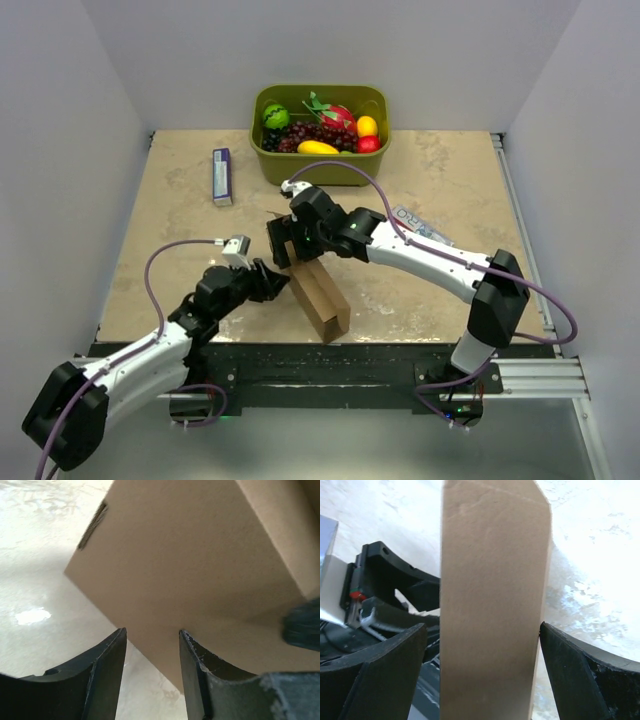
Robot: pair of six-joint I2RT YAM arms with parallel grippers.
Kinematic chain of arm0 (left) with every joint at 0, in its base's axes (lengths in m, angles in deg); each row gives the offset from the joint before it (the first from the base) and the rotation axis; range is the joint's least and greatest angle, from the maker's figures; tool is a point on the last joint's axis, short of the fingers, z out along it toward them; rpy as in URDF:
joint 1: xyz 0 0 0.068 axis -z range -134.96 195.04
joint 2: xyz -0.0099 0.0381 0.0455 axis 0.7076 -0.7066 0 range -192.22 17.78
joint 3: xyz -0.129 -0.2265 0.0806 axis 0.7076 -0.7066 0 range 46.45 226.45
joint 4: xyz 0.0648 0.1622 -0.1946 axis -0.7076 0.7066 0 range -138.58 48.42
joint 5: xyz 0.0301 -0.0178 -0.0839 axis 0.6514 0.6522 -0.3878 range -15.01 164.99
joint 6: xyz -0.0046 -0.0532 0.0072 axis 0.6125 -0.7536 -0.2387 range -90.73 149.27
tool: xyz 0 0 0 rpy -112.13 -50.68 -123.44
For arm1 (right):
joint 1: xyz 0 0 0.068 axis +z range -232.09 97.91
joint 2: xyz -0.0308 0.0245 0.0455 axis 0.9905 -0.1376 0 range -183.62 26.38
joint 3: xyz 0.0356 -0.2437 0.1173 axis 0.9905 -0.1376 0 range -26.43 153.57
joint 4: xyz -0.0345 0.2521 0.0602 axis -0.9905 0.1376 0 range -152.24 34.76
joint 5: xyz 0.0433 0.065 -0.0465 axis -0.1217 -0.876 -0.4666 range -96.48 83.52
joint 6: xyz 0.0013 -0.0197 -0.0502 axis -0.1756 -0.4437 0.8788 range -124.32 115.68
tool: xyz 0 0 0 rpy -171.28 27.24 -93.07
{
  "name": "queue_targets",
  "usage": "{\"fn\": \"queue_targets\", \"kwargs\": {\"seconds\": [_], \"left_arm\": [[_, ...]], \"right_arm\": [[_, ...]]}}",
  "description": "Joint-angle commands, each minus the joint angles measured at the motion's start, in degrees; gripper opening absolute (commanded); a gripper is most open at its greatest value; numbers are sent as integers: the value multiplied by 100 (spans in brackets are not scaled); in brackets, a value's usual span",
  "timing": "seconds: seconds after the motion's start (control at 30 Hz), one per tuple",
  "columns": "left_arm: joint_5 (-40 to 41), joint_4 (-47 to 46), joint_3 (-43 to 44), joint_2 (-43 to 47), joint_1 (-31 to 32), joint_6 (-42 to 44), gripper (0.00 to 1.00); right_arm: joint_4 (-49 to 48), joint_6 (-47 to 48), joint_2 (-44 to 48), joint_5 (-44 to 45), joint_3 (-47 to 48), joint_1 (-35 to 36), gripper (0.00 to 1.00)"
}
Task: Fold the paper box
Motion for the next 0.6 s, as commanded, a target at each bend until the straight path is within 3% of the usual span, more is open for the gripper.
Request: {"fn": "queue_targets", "kwargs": {"seconds": [0.0, 0.1, 0.13, 0.27, 0.37, 0.57], "left_arm": [[-89, -1113, -24, -217, 129, -86, 53], [33, -982, 28, 37, 120, 133, 57], [138, -816, 80, 142, 120, 229, 59], [412, 158, 432, 626, 50, 573, 73], [403, 607, 642, 741, -99, 617, 76], [210, 2072, 1344, 1127, -416, 906, 80]], "right_arm": [[283, 690, -32, 180, 404, 57, 94], [222, 1182, -59, 259, 395, 66, 88], [178, 1322, -67, 312, 395, 57, 81], [2, 2156, -146, 496, 447, 57, 70], [-112, 2762, -243, 418, 518, 39, 63], [-437, 4027, -270, -845, 457, -398, 59]]}}
